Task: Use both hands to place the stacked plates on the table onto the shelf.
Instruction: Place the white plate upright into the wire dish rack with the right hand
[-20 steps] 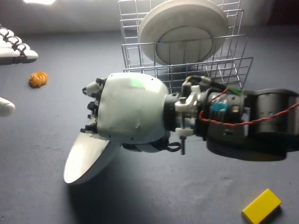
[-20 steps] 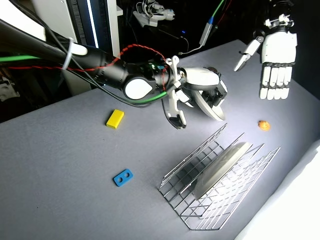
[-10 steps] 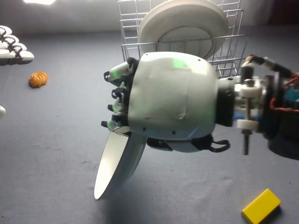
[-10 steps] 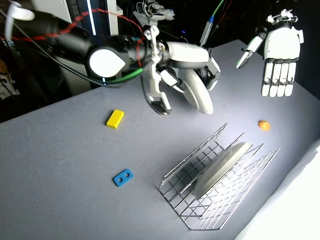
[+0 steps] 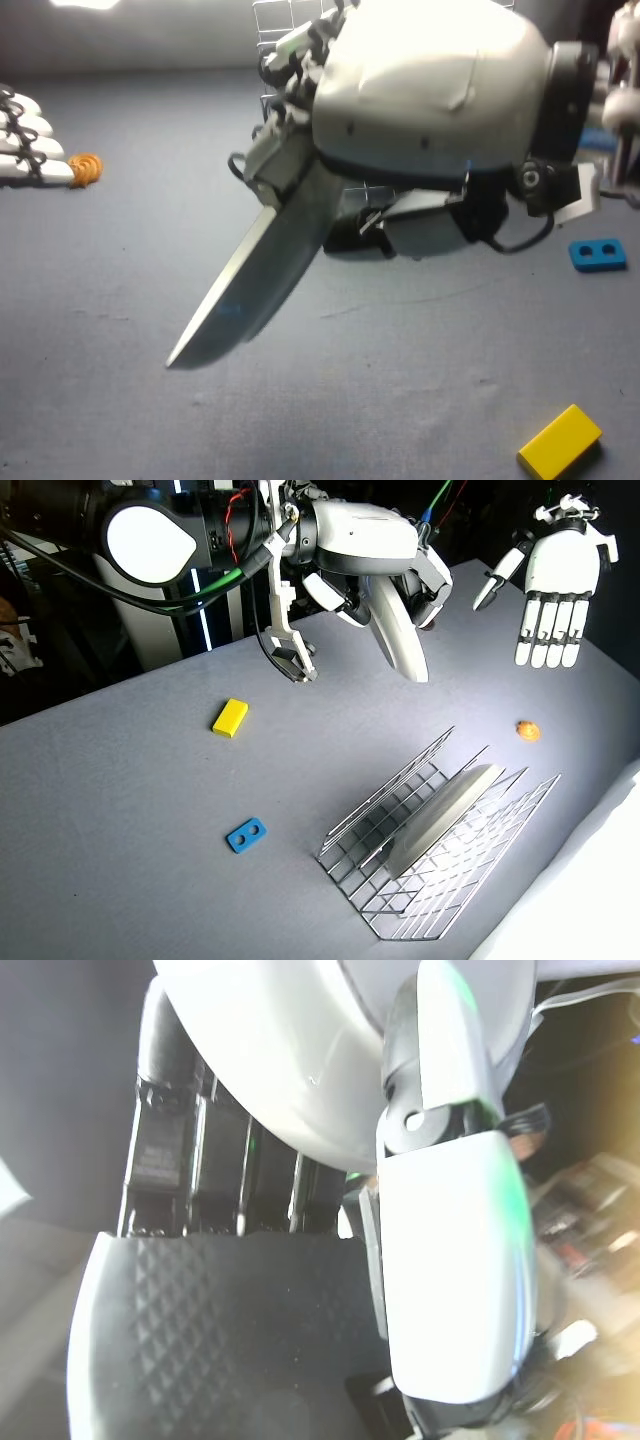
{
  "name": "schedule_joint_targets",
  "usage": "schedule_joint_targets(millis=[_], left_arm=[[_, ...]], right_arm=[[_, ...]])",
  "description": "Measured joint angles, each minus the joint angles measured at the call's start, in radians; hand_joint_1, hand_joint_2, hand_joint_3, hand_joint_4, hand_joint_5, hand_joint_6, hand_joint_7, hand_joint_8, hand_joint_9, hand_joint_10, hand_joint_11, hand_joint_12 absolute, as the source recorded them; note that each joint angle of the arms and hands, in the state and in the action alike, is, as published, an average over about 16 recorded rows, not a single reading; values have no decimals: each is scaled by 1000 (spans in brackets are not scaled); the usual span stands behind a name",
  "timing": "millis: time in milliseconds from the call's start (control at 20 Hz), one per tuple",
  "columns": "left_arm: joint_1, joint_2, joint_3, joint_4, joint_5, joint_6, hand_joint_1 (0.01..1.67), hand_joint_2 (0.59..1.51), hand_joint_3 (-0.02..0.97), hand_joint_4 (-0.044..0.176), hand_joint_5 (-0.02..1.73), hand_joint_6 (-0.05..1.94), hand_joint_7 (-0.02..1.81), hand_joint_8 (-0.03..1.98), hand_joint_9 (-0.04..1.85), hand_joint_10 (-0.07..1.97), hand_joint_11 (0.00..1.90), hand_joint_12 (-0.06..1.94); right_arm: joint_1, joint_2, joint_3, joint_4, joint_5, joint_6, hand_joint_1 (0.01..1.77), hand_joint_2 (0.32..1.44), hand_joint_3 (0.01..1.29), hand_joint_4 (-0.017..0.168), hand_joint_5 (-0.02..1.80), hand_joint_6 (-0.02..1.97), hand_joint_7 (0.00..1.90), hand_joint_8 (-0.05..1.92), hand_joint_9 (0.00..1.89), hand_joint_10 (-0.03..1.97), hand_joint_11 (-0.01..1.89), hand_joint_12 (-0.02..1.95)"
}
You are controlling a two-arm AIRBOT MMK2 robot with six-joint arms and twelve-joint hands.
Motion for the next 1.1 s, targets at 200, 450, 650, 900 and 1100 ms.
schedule_joint_targets(millis=[200, 450, 650, 900, 1100], left_arm=[[-1, -1, 8, 66, -87, 3, 19, 1118, 11, 3, 70, 19, 93, -1, 62, 9, 23, 66], [-12, -1, -5, 121, -189, 11, 20, 1118, 11, 3, 70, 19, 92, -1, 63, 8, 25, 54], [-35, 2, -29, 150, -260, 20, 21, 1118, 11, 3, 65, 19, 90, -1, 63, 8, 24, 58], [-95, 13, -76, 162, -325, 31, 21, 1118, 10, 3, 61, 19, 89, -1, 66, 8, 22, 75], [-161, 30, -125, 171, -360, 36, 22, 1117, 10, 3, 62, 19, 89, -1, 66, 9, 19, 85]], right_arm=[[57, 15, 30, 8, -33, 184, 1199, 986, 11, 8, 961, 940, 1070, 920, 1048, 551, 624, 1433], [112, 16, 86, 31, -61, 369, 1208, 985, 11, 5, 958, 929, 1075, 914, 1045, 568, 616, 1438], [141, 14, 134, 64, -75, 472, 1216, 985, 11, 3, 963, 913, 1084, 900, 1044, 578, 616, 1443], [154, 5, 188, 125, -89, 529, 1222, 985, 11, -1, 963, 901, 1088, 896, 1036, 591, 600, 1460], [149, -6, 233, 173, -101, 538, 1222, 989, 11, -3, 963, 899, 1086, 898, 1026, 602, 589, 1474]])
